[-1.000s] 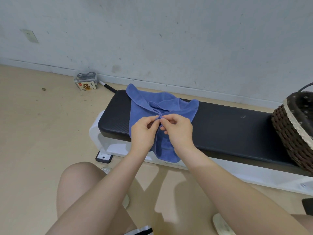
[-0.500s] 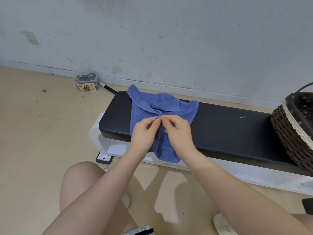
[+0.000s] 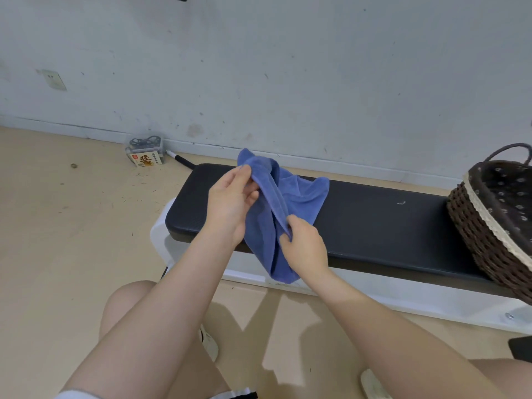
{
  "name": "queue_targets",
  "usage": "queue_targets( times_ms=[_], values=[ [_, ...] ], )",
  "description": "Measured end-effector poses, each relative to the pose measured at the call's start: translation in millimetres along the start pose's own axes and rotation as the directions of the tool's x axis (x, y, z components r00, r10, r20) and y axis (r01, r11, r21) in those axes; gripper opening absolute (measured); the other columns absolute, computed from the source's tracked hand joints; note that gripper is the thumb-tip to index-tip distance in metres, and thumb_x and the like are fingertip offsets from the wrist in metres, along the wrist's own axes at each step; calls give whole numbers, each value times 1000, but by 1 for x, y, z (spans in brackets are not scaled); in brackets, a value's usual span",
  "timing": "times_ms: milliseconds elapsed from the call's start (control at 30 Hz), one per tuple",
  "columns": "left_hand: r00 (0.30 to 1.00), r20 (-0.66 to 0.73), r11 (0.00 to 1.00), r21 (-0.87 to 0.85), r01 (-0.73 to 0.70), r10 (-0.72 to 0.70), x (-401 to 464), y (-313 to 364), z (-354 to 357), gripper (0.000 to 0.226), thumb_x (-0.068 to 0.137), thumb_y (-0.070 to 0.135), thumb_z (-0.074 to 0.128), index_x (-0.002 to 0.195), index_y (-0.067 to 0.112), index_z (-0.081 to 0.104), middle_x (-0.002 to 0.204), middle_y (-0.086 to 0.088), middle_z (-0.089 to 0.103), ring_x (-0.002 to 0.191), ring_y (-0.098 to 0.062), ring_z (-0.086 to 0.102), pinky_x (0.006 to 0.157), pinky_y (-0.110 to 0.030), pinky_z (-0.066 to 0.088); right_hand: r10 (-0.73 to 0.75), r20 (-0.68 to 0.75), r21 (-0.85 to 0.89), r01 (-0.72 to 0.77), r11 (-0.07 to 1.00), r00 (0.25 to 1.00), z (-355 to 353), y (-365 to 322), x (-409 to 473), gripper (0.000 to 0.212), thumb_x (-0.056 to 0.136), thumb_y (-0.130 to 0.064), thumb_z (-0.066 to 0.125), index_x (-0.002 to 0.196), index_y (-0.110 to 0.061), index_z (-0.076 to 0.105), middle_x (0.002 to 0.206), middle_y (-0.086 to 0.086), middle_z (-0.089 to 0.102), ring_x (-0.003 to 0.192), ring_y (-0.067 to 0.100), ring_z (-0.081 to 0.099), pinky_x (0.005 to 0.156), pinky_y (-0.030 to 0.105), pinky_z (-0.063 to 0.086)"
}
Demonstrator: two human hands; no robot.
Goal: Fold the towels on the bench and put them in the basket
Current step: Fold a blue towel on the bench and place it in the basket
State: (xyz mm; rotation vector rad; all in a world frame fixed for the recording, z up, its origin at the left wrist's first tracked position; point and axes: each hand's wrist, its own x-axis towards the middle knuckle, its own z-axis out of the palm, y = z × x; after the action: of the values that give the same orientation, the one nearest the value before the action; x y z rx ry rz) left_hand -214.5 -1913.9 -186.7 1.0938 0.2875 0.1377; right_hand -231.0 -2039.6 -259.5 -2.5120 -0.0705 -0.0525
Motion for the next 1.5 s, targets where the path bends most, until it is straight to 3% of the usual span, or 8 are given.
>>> queue_targets(
  times_ms=[267, 433, 600, 767, 933, 1167, 1333, 1500],
  values=[
    [996, -58, 958, -281, 54, -73, 12, 11, 0, 16, 97, 18, 47, 90, 15, 61, 70, 7, 71, 63, -1, 67, 57, -13, 51, 275, -161, -5, -280, 960, 948, -48, 48, 3, 10, 86, -8, 42, 87, -14, 51, 89, 5, 56, 73, 26, 54, 58, 32, 40],
    [986, -104, 864, -499, 64, -132, 14, 15, 1, 11, 96, 20, 49, 95, 16, 59, 93, 4, 65, 79, -3, 65, 60, -13, 54, 477, -266, 318, -391, 864, 838, -92, 67, -1, 12, 91, -8, 43, 101, -13, 48, 93, 7, 58, 79, 23, 57, 70, 39, 51],
    [994, -41, 843, -535, 64, -102, -2, 26, 21, 13, 97, 20, 48, 104, 14, 57, 92, 2, 66, 80, -5, 66, 64, -16, 56, 578, -205, 674, -314, 668, 790, -137, 66, -6, 22, 95, -9, 35, 109, -6, 52, 76, 8, 58, 55, 15, 50, 48, 24, 42],
    [998, -59, 952, -308, -7, -12, -15, 43, 38, 15, 98, 18, 46, 88, 17, 57, 85, 3, 63, 70, -4, 65, 70, -15, 56, 609, -234, 905, -60, 422, 758, -188, 40, -14, 23, 95, -7, 34, 112, -12, 50, 68, 4, 56, 40, 9, 51, 38, 17, 39],
    [949, 0, 892, 341, -296, 315, -19, 64, 49, 29, 92, 7, 33, 70, 13, 50, 61, -6, 56, 52, -11, 58, 56, -23, 47, 493, -238, 971, 186, 153, 837, -228, 2, -15, 21, 98, -10, 32, 115, -15, 43, 86, 9, 65, 58, 16, 68, 52, 20, 53],
    [989, -70, 991, -17, -131, 129, 6, 90, 67, 17, 95, 8, 31, 103, 13, 46, 72, -5, 60, 67, -15, 64, 50, -17, 44, 536, -471, 867, 257, 427, 701, -249, 7, 21, 14, 90, -3, 47, 95, -15, 51, 70, 9, 60, 39, 6, 55, 40, 16, 44],
    [991, 21, 987, 83, -135, 133, 43, 80, 97, 20, 99, 13, 31, 106, 15, 50, 91, 0, 63, 83, -9, 63, 66, -19, 44, 486, -251, 957, 140, 253, 837, -237, 38, 71, 26, 95, 2, 40, 113, -11, 53, 111, 14, 54, 84, 17, 61, 68, 22, 55],
    [978, 67, 980, -27, -196, 197, 69, 88, 131, 20, 101, 14, 33, 96, 18, 52, 90, 4, 63, 87, -9, 63, 64, -15, 47, 380, -240, 970, 206, 130, 893, -254, 38, 99, 34, 97, 0, 36, 124, -14, 50, 115, 10, 52, 98, 21, 59, 92, 29, 49]
  ],
)
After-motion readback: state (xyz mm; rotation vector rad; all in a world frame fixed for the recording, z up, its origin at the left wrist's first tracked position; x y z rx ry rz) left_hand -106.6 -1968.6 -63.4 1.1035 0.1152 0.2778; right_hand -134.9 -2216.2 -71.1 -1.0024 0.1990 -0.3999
